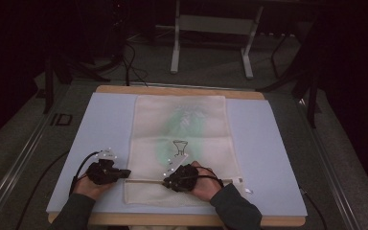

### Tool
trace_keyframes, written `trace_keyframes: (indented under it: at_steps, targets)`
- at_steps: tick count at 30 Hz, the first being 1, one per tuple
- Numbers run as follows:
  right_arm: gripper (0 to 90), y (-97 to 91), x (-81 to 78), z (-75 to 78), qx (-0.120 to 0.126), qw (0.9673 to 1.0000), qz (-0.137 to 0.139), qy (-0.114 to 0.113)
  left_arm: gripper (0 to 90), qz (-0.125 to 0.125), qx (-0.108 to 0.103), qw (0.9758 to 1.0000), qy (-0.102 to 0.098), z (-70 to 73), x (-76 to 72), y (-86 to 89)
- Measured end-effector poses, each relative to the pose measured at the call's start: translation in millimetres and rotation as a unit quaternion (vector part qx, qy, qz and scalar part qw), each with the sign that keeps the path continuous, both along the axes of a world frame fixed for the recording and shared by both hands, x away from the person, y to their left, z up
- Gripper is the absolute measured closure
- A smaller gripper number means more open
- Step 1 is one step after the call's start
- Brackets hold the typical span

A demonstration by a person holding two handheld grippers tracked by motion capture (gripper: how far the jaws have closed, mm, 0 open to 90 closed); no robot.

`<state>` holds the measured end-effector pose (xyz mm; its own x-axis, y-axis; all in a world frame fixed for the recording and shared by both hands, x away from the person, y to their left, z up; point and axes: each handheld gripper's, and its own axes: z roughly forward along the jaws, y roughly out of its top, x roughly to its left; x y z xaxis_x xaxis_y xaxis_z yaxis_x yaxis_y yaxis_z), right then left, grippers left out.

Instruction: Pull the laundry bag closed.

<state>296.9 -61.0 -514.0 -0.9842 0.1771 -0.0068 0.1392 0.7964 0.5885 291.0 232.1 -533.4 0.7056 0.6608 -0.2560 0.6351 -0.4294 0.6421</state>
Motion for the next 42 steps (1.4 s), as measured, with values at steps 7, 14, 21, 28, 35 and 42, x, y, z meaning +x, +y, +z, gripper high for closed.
trace_keyframes:
  at_steps: [7,14,21,28,35,42]
  targets:
    - [82.2,-7.5,1.0,1.3,-0.004,1.0000,-0.003,0.001,90.0,0.000,0.000,1.0000,0.001,0.0,0.1,0.2]
    - [82.2,-13.2,1.4,1.8,-0.005,1.0000,-0.004,0.000,90.0,0.000,0.000,1.0000,0.001,0.0,0.1,0.1]
    - [82.2,-18.9,1.8,2.5,-0.009,1.0000,-0.005,0.000,90.0,-0.001,-0.001,1.0000,0.001,-0.1,0.1,0.3]
    - [82.2,-24.4,1.9,2.8,-0.012,0.9999,-0.007,0.000,90.0,0.000,-0.002,1.0000,0.001,-0.2,0.2,0.3]
    - [82.2,-29.1,2.3,4.1,-0.014,0.9999,-0.009,-0.002,90.0,0.000,-0.002,1.0000,0.002,-0.2,0.2,0.5]
    - [82.2,-36.8,2.4,5.4,-0.018,0.9998,-0.013,-0.002,90.0,0.000,-0.002,1.0000,0.002,-0.2,0.2,0.5]
